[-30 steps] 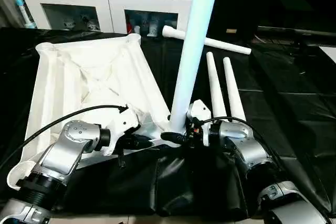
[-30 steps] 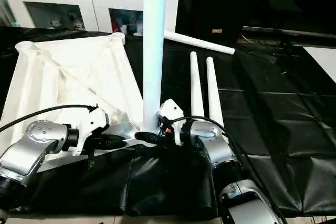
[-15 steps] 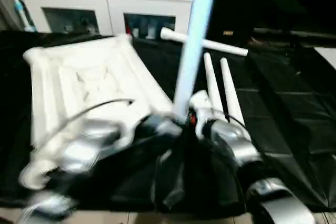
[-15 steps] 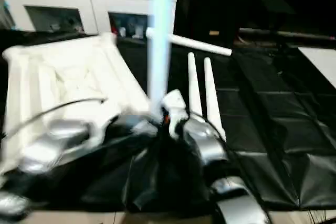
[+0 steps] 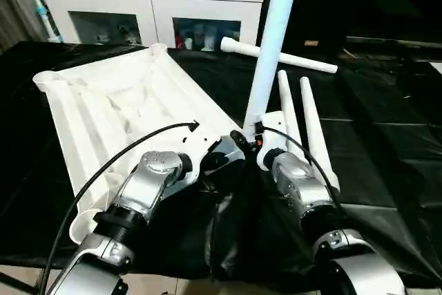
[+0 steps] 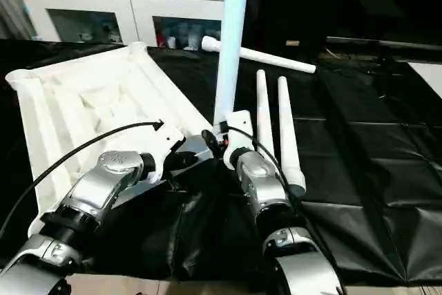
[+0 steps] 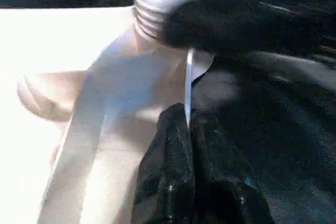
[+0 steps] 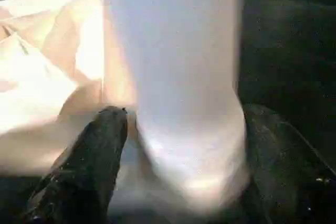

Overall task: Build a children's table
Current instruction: Rotate leg to tighten

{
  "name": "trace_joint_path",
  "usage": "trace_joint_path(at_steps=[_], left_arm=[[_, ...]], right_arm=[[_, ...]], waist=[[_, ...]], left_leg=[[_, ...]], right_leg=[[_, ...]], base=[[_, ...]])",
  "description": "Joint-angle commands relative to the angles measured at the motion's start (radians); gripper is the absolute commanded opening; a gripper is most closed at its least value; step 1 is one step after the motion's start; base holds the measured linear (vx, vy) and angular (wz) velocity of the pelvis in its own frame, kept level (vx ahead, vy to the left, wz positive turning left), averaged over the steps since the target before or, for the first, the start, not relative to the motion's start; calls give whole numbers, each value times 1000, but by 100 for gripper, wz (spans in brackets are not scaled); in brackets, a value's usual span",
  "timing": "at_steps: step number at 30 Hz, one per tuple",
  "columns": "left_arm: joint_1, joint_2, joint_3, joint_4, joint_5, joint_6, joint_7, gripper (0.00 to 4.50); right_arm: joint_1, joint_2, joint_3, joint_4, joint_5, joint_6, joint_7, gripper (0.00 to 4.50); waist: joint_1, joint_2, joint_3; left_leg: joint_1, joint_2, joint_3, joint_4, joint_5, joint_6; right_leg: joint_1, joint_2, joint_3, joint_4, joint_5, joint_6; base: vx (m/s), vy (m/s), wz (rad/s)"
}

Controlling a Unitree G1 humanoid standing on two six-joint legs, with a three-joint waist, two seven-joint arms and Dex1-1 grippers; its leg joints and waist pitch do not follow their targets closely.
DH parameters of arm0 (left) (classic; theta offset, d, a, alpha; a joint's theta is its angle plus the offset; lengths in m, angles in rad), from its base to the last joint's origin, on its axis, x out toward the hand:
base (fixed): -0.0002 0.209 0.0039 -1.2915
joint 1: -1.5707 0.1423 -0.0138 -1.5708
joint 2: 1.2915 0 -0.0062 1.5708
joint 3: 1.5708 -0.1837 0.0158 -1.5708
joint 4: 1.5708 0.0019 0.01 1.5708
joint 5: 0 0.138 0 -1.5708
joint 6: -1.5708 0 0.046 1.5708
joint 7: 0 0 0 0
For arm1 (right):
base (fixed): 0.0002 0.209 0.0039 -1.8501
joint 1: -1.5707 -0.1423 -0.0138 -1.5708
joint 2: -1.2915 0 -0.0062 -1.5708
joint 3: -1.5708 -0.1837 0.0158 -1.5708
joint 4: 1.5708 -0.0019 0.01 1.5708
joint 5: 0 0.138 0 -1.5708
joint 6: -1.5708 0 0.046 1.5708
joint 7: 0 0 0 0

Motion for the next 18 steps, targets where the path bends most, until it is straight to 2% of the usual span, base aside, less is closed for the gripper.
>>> trace_joint_path(at_steps=[1, 2, 3, 4, 5, 7, 8, 10, 11, 12, 13, 14, 16, 18], left_arm=[[-8, -8, 22, 49, 11, -19, 59, 0], [-15, -10, 26, 64, 14, -42, 69, 0], [-20, -13, 29, 74, 15, -62, 78, 0], [-22, -13, 30, 77, 16, -68, 80, 0], [-37, -22, 40, 100, 18, -122, 113, 0], [-45, -26, 43, 112, 17, -143, 130, 0], [-59, -36, 68, 128, 7, -172, 168, 0], [-70, -45, 90, 132, -10, -188, 180, 44], [-88, -55, 126, 128, -40, -215, 186, 55], [-88, -55, 126, 128, -40, -215, 186, 55], [-92, -53, 140, 106, -58, -216, 171, 58], [-97, -42, 154, 76, -63, -236, 172, 66], [-100, -25, 166, 64, -60, -245, 189, 96], [-100, 10, 185, 49, -64, -241, 194, 96]], right_arm=[[15, 18, 46, -16, -12, -2, 7, 383], [27, 3, 58, -43, -43, -22, -19, 383], [38, -6, 61, -68, -56, -32, -31, 383], [41, -9, 62, -75, -60, -35, -35, 383], [75, -25, 55, -155, -64, -29, -37, 383], [90, -29, 50, -188, -56, -21, -34, 383], [112, -32, 42, -231, -42, -5, -29, 383], [127, -34, 40, -259, -37, 5, -27, 387], [151, -37, 44, -291, -38, 13, -27, 387], [151, -37, 44, -291, -38, 13, -27, 387], [156, -34, 49, -290, -42, 9, -33, 387], [158, -29, 61, -283, -57, 2, -57, 387], [156, -24, 66, -280, -62, 5, -65, 387], [155, -25, 79, -283, -73, 14, -62, 387]], waist=[[-1, 0, -42], [-5, -5, -45], [-3, -4, -46], [0, -8, -48], [3, -13, -49], [6, -10, -53], [6, -10, -52], [6, -11, -56], [4, -10, -59], [4, -10, -60], [3, -8, -57], [2, -12, -55], [0, -14, -52], [0, -15, -50]], left_leg=[[-10, 19, -10, -71, -213, 0], [-8, 19, -7, -67, -193, 5], [-8, 18, -7, -65, -175, 6], [-8, 18, -4, -61, -139, 17], [-9, 16, -2, -57, -101, 32], [-9, 16, -3, -52, -63, 48], [-10, 14, -2, -50, -49, 59], [-11, 14, -3, -47, -34, 70], [-15, 13, -4, -44, -17, 72], [-15, 14, -3, -42, -12, 73], [-14, 14, -2, -42, -22, 76], [-14, 15, -1, -44, -40, 74], [-12, 18, -1, -46, -65, 70], [-10, 19, 0, -47, -81, 63]], right_leg=[[40, -71, 41, -87, -169, -133], [40, -71, 41, -85, -137, -145], [40, -71, 41, -83, -117, -150], [41, -71, 42, -78, -60, -159], [44, -68, 43, -72, 3, -163], [46, -67, 43, -62, 97, -170], [47, -63, 41, -60, 141, -172], [49, -63, 40, -54, 192, -180], [52, -63, 39, -50, 226, -190], [50, -63, 39, -49, 245, -198], [46, -63, 38, -50, 249, -215], [47, -64, 37, -51, 229, -223], [45, -65, 38, -55, 182, -222], [43, -65, 39, -56, 143, -215]], base=[[0, 0, 0], [0, 0, 0], [0, 0, 0], [0, 0, 0], [0, 0, 0], [0, 0, 0], [0, 0, 0], [0, 0, 0], [0, 0, 0], [0, 0, 0], [0, 0, 0], [0, 0, 0], [0, 0, 0], [0, 0, 0]])
